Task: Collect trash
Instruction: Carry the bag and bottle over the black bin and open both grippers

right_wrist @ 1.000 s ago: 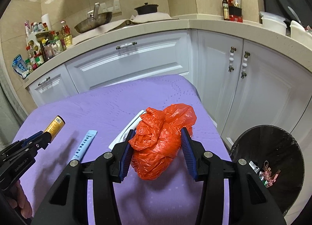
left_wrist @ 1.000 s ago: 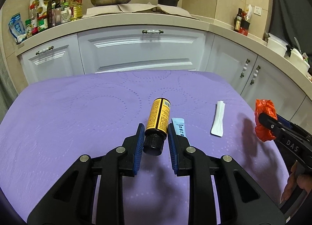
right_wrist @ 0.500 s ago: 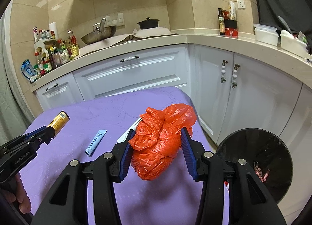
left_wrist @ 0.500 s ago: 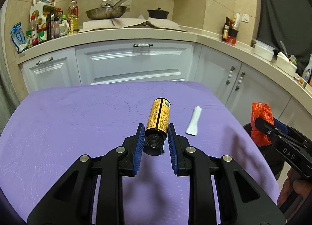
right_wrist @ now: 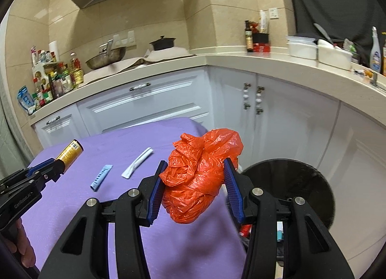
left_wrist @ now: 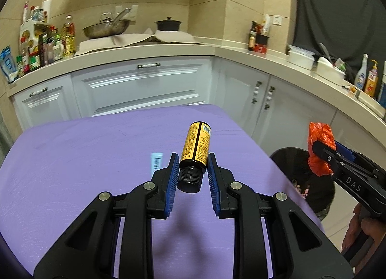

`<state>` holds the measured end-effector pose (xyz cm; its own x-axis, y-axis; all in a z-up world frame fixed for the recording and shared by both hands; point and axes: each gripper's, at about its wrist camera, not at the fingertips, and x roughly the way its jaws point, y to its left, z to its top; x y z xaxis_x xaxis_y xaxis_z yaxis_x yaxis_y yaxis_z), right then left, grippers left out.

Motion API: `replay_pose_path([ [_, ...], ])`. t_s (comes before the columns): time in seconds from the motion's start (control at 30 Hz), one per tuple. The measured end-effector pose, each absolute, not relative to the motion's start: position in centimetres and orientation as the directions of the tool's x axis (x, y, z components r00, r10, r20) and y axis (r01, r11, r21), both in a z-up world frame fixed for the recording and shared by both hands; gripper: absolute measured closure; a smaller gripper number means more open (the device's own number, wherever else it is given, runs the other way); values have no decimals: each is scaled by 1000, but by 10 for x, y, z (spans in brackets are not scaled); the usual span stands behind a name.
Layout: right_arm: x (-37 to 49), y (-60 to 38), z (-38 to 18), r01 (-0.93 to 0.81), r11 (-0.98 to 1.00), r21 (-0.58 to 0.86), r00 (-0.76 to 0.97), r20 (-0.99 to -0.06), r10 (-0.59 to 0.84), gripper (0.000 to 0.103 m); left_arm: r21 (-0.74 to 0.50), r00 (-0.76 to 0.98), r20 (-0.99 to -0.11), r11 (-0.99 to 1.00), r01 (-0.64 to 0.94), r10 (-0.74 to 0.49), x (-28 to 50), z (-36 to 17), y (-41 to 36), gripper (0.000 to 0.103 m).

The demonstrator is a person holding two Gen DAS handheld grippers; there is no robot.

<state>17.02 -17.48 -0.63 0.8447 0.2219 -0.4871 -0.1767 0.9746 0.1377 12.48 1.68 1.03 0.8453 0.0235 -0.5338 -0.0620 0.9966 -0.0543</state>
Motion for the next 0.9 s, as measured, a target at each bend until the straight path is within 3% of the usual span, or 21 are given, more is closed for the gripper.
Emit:
replay_pose_path([
  [0.9, 164, -277, -25, 36, 986, 164, 855, -516, 55, 56, -25, 825, -544, 986, 166, -153, 170, 2, -102, 80],
])
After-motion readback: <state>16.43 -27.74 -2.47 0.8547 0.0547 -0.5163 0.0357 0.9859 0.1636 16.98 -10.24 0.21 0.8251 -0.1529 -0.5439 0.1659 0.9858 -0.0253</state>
